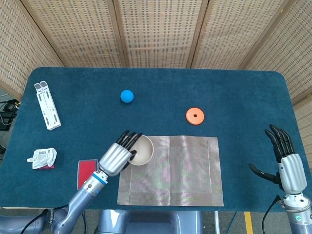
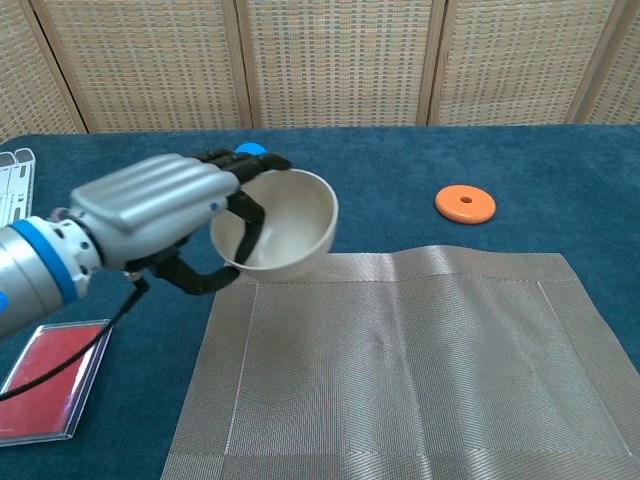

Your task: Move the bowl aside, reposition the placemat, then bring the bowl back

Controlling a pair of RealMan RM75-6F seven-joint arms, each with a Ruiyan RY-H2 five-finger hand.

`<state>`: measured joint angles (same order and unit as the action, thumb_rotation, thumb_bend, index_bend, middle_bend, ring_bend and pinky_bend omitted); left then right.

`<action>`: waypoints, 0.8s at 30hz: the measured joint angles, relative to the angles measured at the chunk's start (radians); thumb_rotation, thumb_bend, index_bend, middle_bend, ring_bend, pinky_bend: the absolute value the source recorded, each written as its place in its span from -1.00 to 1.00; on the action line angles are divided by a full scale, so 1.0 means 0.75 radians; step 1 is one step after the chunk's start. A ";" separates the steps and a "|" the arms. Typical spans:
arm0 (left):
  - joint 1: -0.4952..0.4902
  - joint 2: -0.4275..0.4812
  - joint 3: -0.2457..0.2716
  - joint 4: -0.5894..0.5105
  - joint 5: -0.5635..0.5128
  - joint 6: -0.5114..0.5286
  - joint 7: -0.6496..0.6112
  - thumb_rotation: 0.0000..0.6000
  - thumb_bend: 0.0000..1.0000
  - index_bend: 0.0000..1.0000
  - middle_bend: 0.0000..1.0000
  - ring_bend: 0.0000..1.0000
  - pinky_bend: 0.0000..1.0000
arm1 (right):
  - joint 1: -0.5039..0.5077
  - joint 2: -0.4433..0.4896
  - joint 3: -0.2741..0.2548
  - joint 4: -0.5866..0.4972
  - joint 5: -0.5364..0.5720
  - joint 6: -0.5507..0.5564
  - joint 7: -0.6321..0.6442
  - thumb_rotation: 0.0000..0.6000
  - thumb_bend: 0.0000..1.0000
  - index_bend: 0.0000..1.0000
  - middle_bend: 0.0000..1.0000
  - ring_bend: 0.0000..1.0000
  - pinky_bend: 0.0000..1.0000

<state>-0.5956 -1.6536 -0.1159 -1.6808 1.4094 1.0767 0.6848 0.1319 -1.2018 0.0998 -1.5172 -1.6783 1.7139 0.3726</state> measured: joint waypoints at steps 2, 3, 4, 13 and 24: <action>-0.034 -0.070 -0.010 -0.001 -0.049 -0.033 0.081 1.00 0.05 0.29 -1.00 -1.00 -1.00 | -0.001 0.008 0.005 -0.001 0.008 0.000 0.021 1.00 -0.41 -0.96 -1.00 -1.00 -1.00; -0.049 -0.101 -0.014 0.000 -0.074 -0.046 0.114 1.00 0.05 0.28 -1.00 -1.00 -1.00 | -0.001 0.012 0.007 -0.001 0.012 0.001 0.033 1.00 -0.41 -0.96 -1.00 -1.00 -1.00; -0.069 -0.142 -0.020 0.006 -0.107 -0.062 0.156 1.00 0.05 0.28 -1.00 -1.00 -1.00 | -0.001 0.015 0.009 -0.002 0.015 0.002 0.041 1.00 -0.41 -0.96 -1.00 -1.00 -1.00; -0.171 -0.357 -0.045 0.147 -0.326 -0.132 0.318 1.00 0.04 0.23 -1.00 -1.00 -1.00 | -0.005 0.037 0.018 -0.005 0.025 0.008 0.105 1.00 -0.41 -0.96 -1.00 -1.00 -1.00; -0.223 -0.390 -0.026 0.177 -0.447 -0.123 0.374 1.00 -0.57 -0.70 -1.00 -1.00 -1.00 | -0.007 0.037 0.020 -0.001 0.020 0.011 0.104 1.00 -0.41 -0.96 -1.00 -1.00 -1.00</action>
<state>-0.7631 -1.9461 -0.1351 -1.5480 1.0743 0.9844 0.9652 0.1269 -1.1740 0.1149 -1.5179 -1.6633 1.7224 0.4508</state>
